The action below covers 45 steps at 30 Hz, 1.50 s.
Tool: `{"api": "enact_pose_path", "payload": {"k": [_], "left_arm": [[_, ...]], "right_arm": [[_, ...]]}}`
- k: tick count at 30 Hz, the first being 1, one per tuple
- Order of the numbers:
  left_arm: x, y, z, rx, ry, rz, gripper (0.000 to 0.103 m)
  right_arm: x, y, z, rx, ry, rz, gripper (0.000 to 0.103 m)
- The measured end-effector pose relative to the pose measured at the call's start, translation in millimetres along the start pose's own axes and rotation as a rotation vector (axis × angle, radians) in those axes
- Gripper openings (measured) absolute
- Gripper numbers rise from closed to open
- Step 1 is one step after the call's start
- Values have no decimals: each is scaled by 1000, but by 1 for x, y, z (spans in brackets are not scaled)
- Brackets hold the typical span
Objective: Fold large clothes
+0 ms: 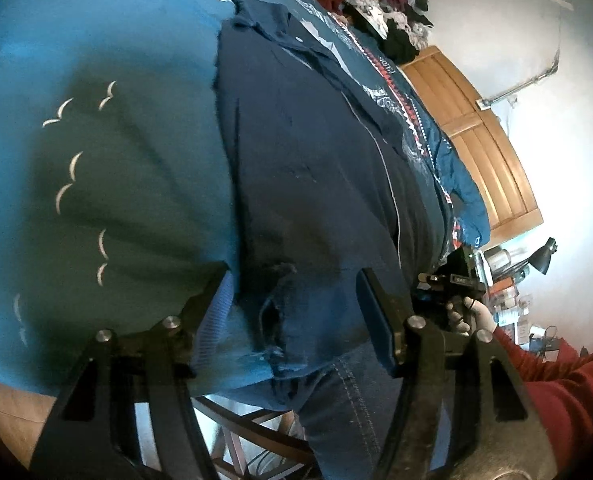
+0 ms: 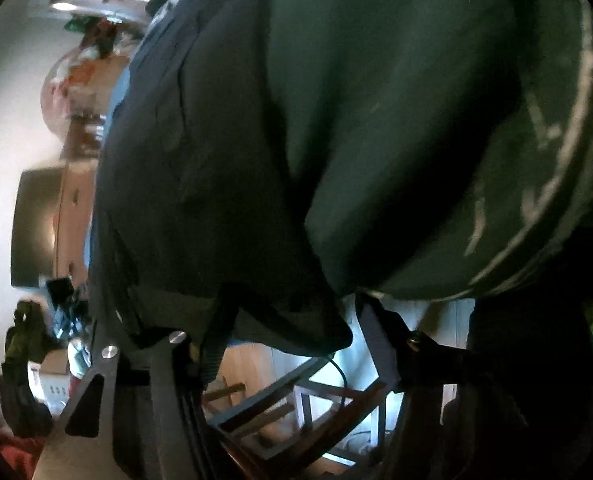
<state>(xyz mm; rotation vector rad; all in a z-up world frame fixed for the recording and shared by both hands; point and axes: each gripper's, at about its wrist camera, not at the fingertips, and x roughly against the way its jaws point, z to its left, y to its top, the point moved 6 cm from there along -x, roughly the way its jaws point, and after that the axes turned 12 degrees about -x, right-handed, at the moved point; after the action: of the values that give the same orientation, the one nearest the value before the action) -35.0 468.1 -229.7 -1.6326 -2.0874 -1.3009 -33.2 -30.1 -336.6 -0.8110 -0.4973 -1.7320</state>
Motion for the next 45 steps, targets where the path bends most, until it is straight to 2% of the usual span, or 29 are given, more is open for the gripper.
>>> {"api": "enact_pose_path", "payload": {"k": [6,12,15,17,22,26,30,37,38,39,41,43,45], "left_arm": [[-7,5,3,16,-51,3,65],[-3,5,6,33,-85,-8,65],[-3,5,5,34,-86,-13,65],[-3,4,3,37,-89,-14,65],[-2,4,2,27,-85,1,64],[4,2,-4,-11,-51,22,64],[5,-2,-5,-15,-45,22,64],[-5,-1,-5,-20,-43,37,64],[-7,-2,-5,-21,-35,38,62],[-8,-2,-7,-22,-26,38,49],[-10,-3,-13,0,-43,49,11],[-4,0,-25,-2,-52,17,11],[12,9,-33,29,-97,-64,10]], "right_arm": [[26,24,-9,-47,57,-67,69],[7,20,-9,-40,70,31,73],[-8,0,-2,-16,75,98,73],[-17,-5,5,7,58,113,73],[-16,-17,26,46,90,109,64],[-2,-34,39,94,112,99,52],[9,-34,43,115,118,83,51],[3,-30,41,111,110,83,51],[5,-31,43,124,98,68,40],[8,-32,45,133,96,60,22],[21,-34,56,144,109,23,17],[40,-36,68,148,144,-19,14],[66,-38,81,144,206,-66,13]]}}
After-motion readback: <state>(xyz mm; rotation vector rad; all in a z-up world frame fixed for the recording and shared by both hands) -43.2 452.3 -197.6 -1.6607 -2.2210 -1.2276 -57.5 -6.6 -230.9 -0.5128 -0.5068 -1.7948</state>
